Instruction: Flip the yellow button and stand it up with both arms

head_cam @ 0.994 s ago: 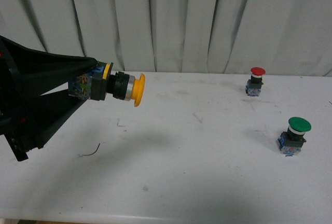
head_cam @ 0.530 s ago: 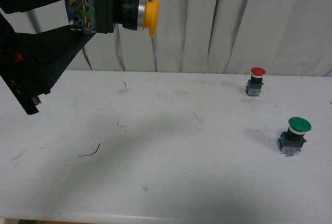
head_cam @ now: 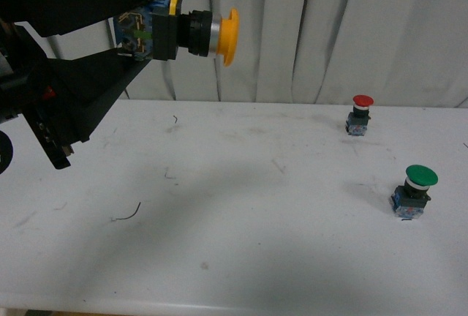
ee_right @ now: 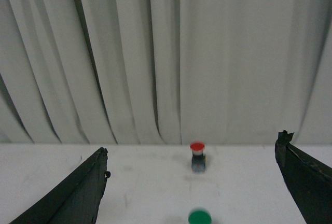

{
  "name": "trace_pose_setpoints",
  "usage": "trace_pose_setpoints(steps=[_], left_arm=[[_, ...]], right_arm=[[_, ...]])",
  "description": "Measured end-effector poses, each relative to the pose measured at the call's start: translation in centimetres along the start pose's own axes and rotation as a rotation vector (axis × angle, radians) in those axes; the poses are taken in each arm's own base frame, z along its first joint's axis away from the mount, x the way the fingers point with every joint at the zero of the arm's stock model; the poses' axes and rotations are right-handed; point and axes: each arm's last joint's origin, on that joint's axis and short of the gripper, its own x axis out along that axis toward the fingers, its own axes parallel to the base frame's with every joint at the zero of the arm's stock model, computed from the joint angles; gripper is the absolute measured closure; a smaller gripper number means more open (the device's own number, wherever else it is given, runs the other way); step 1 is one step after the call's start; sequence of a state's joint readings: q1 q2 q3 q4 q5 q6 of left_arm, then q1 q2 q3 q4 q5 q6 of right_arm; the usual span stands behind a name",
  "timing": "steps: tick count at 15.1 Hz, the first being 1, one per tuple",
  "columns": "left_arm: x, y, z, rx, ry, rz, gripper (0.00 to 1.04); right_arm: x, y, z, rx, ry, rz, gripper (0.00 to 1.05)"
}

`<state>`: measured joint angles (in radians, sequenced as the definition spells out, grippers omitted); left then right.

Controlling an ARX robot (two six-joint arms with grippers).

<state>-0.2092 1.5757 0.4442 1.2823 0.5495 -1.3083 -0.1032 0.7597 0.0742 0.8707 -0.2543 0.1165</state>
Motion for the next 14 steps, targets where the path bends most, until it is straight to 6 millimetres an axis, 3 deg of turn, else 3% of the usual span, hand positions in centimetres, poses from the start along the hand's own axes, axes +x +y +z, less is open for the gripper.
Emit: trace_pose_setpoints(steps=[2, 4, 5, 6, 9, 11, 14], left_arm=[[0.2, -0.1, -0.2, 0.007, 0.002, -0.003, 0.69], [0.2, -0.2, -0.3, 0.02, 0.006, -0.008, 0.69], [0.4, -0.3, -0.2, 0.029, 0.005, -0.012, 0.69], [0.7, -0.3, -0.1, 0.035, 0.007, -0.016, 0.69], [1.0, 0.4, -0.2, 0.025, 0.023, 0.003, 0.69], [1.1, 0.5, 0.0, 0.025, 0.023, 0.003, 0.69], [1.2, 0.6, 0.2, 0.027, 0.025, 0.0, 0.69]], right_arm=[[7.2, -0.9, 1.9, -0.003, -0.09, 0.018, 0.06], [14.0, -1.9, -0.9, 0.038, 0.058, -0.01, 0.06], [16.5, -2.2, -2.8, 0.059, 0.136, -0.018, 0.06], [17.8, -1.7, -3.2, 0.087, 0.148, -0.001, 0.06], [16.6, 3.9, 0.1, 0.296, -0.003, 0.331, 0.06], [15.0, 7.2, -0.8, 0.522, 0.082, 0.547, 0.06], [14.6, 9.6, -3.1, 0.78, 0.295, 0.661, 0.06]])
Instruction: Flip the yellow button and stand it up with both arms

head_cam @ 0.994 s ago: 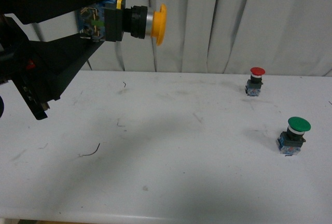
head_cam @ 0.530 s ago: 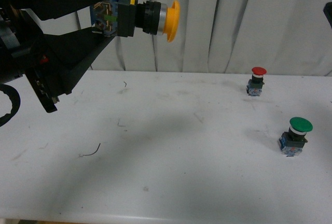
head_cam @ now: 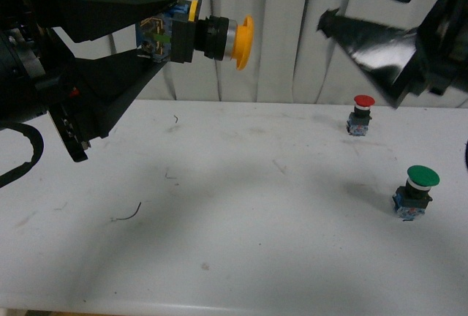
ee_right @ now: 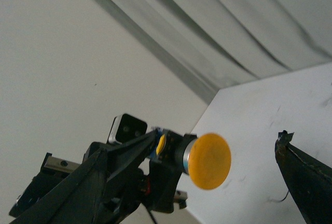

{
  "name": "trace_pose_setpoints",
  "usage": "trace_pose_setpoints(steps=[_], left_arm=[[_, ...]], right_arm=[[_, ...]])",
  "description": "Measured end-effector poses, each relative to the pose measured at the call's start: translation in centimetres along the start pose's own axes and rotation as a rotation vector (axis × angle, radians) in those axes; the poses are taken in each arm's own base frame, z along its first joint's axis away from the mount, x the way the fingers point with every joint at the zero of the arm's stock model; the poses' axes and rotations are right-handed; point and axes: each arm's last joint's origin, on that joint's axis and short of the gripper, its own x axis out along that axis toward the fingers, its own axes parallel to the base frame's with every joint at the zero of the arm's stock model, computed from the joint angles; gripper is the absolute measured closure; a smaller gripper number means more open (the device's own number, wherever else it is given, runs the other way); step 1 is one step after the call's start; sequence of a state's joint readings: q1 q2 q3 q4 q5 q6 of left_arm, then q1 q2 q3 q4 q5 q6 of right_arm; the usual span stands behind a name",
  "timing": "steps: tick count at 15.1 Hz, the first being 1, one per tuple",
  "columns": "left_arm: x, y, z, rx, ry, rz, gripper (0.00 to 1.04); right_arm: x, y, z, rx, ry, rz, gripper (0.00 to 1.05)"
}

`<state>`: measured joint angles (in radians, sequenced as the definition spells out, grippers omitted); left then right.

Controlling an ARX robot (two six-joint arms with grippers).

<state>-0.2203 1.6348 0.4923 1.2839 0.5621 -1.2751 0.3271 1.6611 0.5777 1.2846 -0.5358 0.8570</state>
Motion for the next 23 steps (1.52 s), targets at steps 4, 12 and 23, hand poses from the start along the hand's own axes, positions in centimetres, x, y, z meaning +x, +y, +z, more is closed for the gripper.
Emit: trace_pose_setpoints(steps=[4, 12, 23], left_arm=[[0.0, 0.1, 0.0, -0.001, 0.007, 0.0, 0.69], [0.0, 0.4, 0.1, -0.007, 0.009, 0.01, 0.69], [-0.3, 0.6, 0.0, -0.022, 0.005, 0.02, 0.69]], right_arm=[[2.1, -1.3, -2.3, 0.212, 0.06, -0.022, 0.06], [6.8, -0.4, -4.3, 0.37, 0.094, 0.04, 0.06], [6.6, -0.9, -4.6, 0.416, 0.094, 0.018, 0.51]])
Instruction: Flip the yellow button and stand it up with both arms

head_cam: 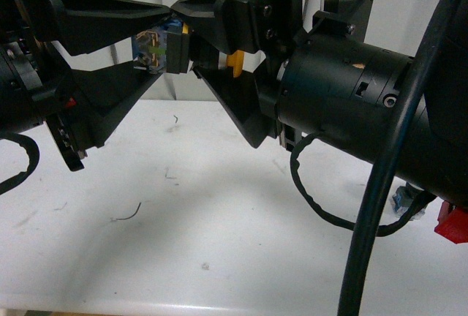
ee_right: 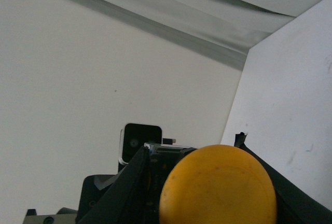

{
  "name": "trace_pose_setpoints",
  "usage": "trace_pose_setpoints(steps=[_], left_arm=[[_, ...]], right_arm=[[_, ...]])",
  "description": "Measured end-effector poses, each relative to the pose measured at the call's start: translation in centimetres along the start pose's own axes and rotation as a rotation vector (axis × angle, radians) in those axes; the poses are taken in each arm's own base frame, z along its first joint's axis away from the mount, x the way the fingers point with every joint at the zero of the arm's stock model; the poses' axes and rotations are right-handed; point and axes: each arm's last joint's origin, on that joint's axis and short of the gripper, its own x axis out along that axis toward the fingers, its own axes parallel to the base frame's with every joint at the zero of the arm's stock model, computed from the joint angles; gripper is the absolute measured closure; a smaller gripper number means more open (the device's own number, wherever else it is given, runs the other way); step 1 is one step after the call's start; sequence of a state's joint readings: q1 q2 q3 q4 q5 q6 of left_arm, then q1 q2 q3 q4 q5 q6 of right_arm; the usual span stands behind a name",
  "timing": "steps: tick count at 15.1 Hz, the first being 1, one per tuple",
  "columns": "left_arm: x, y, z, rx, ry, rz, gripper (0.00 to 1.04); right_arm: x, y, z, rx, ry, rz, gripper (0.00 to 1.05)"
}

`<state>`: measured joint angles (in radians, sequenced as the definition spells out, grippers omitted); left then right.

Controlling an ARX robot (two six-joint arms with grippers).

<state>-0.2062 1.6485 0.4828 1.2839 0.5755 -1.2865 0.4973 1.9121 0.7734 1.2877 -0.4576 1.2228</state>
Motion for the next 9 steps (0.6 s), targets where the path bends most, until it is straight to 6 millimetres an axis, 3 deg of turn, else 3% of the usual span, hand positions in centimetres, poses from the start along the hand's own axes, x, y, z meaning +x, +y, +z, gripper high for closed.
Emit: trace_pose_setpoints(steps=[3, 8, 9], left_arm=[[-0.01, -0.02, 0.02, -0.025, -0.001, -0.002, 0.7], [-0.06, 0.01, 0.07, -0.032, -0.004, -0.001, 0.7], [-0.1, 0.12, 0.03, -0.027, -0.007, 0.009, 0.55]], right_arm=[[0.1, 0.14, 0.1, 0.057, -0.002, 0.01, 0.65], [0.14, 0.18, 0.14, 0.072, -0.003, 0.012, 0.68], [0.14, 0.17, 0.13, 0.037, -0.002, 0.011, 0.69]])
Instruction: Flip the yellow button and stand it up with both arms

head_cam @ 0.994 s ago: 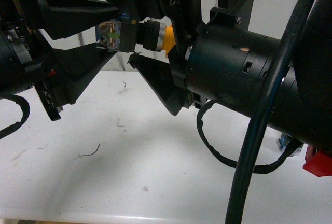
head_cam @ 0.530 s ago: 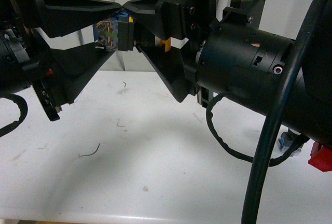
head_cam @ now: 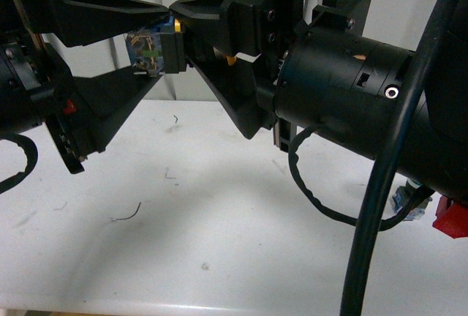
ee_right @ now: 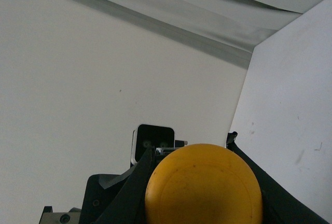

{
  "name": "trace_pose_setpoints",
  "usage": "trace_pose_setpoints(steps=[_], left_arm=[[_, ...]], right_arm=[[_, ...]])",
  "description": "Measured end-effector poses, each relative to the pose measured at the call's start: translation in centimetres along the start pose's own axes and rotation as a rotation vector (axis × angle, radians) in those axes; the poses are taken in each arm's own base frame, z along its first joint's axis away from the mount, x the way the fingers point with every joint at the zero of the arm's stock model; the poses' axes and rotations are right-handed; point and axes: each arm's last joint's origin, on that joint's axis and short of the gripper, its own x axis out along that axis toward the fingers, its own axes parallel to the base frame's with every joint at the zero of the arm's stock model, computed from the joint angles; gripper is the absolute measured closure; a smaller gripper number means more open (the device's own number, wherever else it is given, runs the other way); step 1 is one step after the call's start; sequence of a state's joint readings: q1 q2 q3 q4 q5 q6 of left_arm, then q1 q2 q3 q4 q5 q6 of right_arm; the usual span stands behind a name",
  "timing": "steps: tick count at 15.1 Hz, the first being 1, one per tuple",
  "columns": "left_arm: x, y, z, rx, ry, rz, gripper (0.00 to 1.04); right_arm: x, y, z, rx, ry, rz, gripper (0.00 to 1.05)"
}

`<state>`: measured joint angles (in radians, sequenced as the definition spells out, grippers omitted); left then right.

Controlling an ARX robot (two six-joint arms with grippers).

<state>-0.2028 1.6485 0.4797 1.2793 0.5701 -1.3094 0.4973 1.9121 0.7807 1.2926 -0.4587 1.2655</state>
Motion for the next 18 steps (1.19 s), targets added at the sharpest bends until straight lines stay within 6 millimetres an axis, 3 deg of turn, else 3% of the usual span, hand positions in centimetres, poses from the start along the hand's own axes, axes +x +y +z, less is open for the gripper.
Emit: trace_pose_setpoints(steps=[4, 5, 10, 13, 16, 18], left_arm=[[-0.7, 0.3, 0.9, 0.004, -0.037, 0.011, 0.1], [-1.0, 0.4, 1.4, 0.005, -0.054, 0.017, 0.05], [-4.5, 1.2, 6.0, -0.027, -0.21, 0.052, 0.07], [-8.3, 0.1, 8.5, 0.096, -0.354, 0.072, 0.07], [-12.7, -2.8, 7.5, 0.409, -0.443, 0.111, 0.08], [-14.5, -3.7, 4.2, 0.7, -0.562, 0.49, 0.32]], right_arm=[[0.0, -0.5, -0.1, -0.042, 0.006, -0.021, 0.69], [-0.2, -0.6, 0.1, -0.045, 0.0, -0.024, 0.69], [-1.5, -1.4, 1.6, -0.044, -0.048, -0.059, 0.7], [-2.7, -1.3, 3.3, -0.047, -0.106, -0.07, 0.7], [-3.4, -0.9, 4.4, -0.051, -0.148, -0.07, 0.7], [-3.8, 0.0, 5.0, -0.064, -0.159, -0.045, 0.7]])
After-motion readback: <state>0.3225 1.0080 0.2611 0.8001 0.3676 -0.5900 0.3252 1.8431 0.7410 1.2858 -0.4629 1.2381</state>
